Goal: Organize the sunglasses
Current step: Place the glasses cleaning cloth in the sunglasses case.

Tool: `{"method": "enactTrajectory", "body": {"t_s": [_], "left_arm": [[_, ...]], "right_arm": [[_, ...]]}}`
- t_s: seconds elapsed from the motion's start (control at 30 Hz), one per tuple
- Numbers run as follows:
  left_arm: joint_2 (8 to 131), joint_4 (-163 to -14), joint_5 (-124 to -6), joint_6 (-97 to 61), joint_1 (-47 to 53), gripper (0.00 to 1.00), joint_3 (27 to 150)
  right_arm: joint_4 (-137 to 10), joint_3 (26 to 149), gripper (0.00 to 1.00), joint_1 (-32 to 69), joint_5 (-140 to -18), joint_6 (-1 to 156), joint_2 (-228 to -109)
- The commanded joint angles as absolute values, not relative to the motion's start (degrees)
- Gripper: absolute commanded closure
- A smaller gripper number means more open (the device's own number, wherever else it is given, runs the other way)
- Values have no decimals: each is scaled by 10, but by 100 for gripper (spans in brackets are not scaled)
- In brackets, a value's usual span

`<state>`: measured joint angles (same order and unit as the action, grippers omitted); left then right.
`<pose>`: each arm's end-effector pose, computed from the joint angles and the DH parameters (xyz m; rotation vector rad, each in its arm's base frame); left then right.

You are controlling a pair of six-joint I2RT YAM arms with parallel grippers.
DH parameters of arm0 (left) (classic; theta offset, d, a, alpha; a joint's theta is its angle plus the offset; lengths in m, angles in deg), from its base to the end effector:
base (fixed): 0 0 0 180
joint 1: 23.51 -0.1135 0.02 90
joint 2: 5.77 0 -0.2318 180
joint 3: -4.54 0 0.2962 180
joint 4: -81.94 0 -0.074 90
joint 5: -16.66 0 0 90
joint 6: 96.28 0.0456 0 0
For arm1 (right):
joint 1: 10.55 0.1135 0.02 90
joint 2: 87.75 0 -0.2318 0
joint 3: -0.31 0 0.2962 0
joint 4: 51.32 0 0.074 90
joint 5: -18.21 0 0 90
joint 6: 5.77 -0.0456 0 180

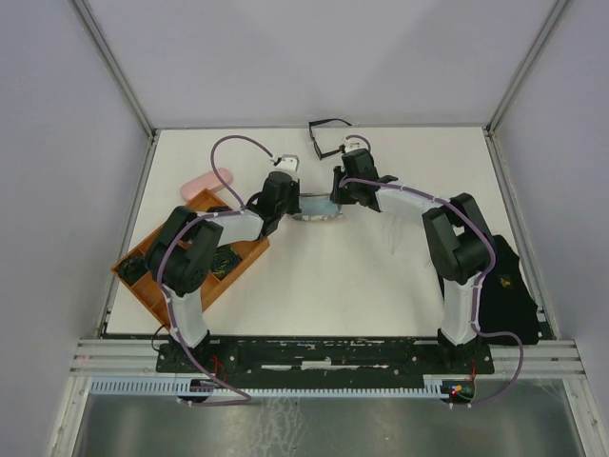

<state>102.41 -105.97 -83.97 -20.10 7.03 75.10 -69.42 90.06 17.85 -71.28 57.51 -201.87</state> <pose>0.3747 -0.2113 0.0940 0.1920 2.0827 -0.2780 0.4160 0.2245 0.1221 -0.0300 2.3601 0.4715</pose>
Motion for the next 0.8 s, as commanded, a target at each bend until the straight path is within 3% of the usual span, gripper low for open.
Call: {"method": "enactTrajectory", "body": {"t_s": [0.0,0.37,0.77], "left_arm": [[993,-1105,-851,-188,67,97,756],[998,-1105,-867,-186,66,97,760],[1006,-1098,-870,-190,66,73,771]], "right_arm": [[-672,898,73,176,-703,576,-2014],[-667,892,70,176,-700,576,-2009],[-660,881,59,175,-699,578,-1993]]}}
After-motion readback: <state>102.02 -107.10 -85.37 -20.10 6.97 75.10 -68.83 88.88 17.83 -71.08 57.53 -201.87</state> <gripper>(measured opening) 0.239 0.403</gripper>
